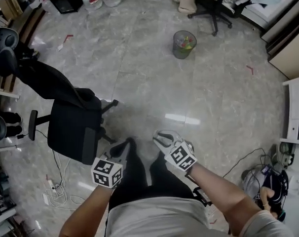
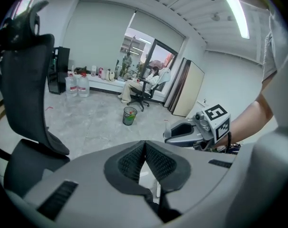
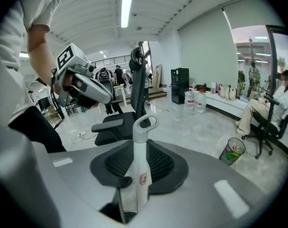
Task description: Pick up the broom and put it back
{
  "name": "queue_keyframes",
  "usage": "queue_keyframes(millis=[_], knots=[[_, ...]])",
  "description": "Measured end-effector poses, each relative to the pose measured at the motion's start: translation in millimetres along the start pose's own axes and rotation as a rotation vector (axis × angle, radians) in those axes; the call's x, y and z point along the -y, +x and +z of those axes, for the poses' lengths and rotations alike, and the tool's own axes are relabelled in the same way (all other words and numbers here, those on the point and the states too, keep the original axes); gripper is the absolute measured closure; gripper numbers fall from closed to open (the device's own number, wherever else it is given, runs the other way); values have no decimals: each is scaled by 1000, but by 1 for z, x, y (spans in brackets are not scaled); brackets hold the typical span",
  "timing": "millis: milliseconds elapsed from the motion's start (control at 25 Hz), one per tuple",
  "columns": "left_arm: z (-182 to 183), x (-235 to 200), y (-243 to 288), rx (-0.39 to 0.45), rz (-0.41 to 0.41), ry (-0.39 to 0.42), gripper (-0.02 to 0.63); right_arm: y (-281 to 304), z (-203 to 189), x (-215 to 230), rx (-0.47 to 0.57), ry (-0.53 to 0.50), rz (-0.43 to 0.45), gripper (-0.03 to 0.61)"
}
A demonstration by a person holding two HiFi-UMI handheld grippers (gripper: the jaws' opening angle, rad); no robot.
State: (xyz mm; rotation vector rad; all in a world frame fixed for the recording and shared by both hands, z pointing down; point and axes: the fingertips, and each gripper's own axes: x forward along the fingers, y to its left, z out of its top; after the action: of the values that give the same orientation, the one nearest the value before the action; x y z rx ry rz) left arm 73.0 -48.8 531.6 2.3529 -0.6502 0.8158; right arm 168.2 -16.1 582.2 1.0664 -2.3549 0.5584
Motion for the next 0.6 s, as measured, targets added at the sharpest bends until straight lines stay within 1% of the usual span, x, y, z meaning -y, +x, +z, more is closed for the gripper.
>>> queue_keyframes(millis=[160,240,320,400,520,600], knots=[[15,-8,-79,73,107,-31,606,-13,51,-60,9,-126,88,495],[13,-16,-118,108,157,-50,606,-6,70,-99,-3,-192,150,494],[3,-27,-157,137,205,-76,606,8,84,-135,-26,-242,202,494],[-11,-45,-197,165,243,-107,606,30,96,-169,-54,-271,234,494],[-40,-73,-255,199,272,-154,606,68,106,-219,-108,-294,257,494],[-58,-95,-290,219,282,-171,606,100,113,-245,-140,-317,257,494]])
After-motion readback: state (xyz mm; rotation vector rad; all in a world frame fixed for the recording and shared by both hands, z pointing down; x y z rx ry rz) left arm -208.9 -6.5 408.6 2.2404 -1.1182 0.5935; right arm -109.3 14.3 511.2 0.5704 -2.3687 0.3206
